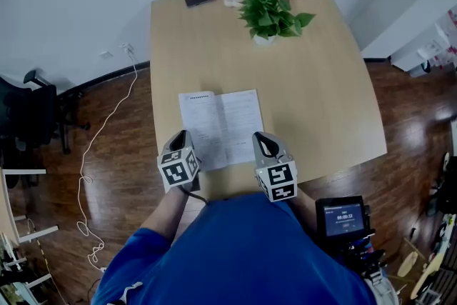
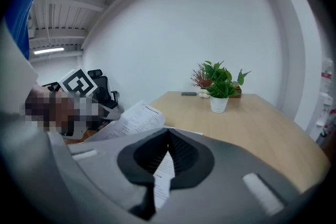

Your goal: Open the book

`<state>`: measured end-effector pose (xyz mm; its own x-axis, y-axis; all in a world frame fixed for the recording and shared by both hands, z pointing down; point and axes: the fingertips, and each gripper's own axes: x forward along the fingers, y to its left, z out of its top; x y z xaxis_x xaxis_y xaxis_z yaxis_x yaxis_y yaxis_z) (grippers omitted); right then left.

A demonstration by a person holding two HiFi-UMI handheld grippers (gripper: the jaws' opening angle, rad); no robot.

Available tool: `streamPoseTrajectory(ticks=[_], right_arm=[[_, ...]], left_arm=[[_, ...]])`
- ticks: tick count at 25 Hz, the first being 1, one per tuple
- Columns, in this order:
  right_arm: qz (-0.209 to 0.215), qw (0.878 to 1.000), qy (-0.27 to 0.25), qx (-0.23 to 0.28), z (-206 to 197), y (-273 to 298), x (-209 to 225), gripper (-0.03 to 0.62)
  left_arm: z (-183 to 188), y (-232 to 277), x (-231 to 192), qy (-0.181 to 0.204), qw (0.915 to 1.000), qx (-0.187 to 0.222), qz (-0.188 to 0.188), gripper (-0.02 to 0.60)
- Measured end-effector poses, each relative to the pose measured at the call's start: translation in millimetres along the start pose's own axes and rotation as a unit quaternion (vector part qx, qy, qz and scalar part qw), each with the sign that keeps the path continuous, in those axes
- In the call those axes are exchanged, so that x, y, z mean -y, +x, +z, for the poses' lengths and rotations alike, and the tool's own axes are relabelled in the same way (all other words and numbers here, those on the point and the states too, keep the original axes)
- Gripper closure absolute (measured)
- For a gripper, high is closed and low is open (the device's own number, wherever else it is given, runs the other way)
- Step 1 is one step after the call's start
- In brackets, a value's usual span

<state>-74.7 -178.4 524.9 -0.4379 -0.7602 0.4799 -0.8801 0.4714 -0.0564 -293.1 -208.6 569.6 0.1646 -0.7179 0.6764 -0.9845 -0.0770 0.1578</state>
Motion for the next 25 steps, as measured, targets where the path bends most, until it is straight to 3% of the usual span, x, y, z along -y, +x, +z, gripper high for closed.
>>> streamPoseTrajectory(ticks=[15,25], right_arm=[[-0.031,1.000,0.003,-0.004,0.0,5.3,-29.7,0.591],[-0.054,0.998,0.012,-0.020,-9.2,4.5,-26.9,0.591]], left_arm=[[-19.0,5.0,-50.5,0.016,0.9997,-0.021,0.003,0.561],[-36.9,25.1,-64.2,0.033,0.9982,-0.049,0.001,0.561]])
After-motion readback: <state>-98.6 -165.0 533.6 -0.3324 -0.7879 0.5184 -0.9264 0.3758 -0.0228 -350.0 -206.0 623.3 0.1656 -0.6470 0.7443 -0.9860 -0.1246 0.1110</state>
